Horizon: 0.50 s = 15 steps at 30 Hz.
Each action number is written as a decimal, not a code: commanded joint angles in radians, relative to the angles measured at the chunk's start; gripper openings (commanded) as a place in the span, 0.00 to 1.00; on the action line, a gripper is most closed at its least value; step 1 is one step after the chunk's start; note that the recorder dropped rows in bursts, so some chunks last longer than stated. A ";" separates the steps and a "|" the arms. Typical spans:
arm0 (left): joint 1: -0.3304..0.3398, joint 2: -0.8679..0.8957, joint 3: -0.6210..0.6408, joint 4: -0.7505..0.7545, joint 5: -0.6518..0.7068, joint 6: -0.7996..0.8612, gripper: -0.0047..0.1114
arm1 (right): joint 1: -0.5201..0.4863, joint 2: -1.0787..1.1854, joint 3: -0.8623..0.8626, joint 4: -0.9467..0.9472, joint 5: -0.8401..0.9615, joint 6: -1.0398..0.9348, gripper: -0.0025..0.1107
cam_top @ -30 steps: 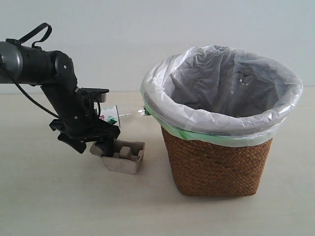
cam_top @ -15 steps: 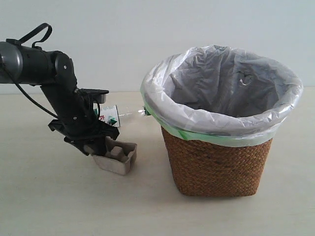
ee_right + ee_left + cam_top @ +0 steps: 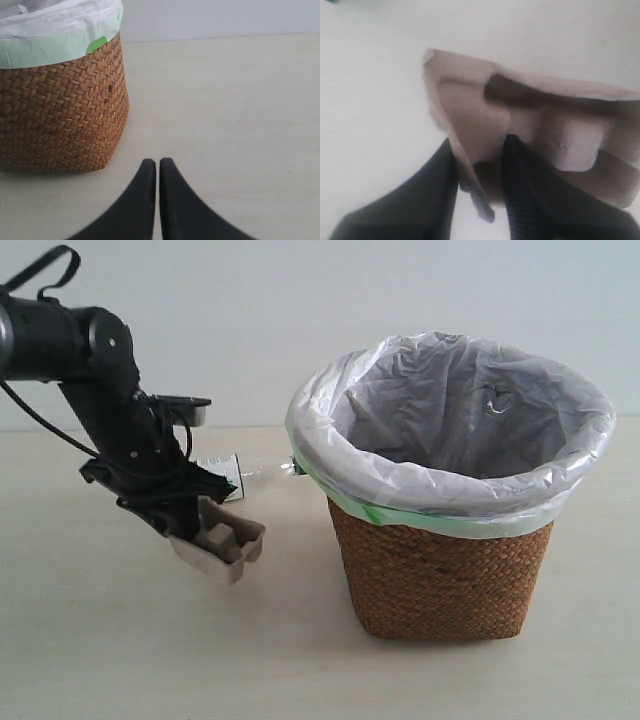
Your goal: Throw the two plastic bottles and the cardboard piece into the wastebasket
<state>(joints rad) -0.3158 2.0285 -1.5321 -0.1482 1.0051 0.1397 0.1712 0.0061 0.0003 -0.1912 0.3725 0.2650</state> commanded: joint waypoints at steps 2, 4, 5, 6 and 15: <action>0.049 -0.144 0.004 0.086 0.122 -0.066 0.07 | -0.002 -0.006 0.000 -0.002 -0.004 -0.002 0.02; 0.074 -0.192 0.004 0.166 0.167 -0.127 0.07 | -0.002 -0.006 0.000 -0.002 -0.004 -0.005 0.02; 0.087 -0.221 0.009 0.216 0.188 -0.167 0.07 | -0.002 -0.006 0.000 -0.002 -0.004 -0.005 0.02; 0.098 -0.245 0.014 0.272 0.200 -0.202 0.07 | -0.002 -0.006 0.000 -0.002 -0.004 -0.005 0.02; 0.240 -0.468 0.127 0.524 0.216 -0.380 0.07 | -0.002 -0.006 0.000 -0.002 -0.004 0.002 0.02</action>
<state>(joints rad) -0.1164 1.6057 -1.4359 0.3504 1.2168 -0.2026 0.1712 0.0061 0.0003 -0.1912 0.3725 0.2650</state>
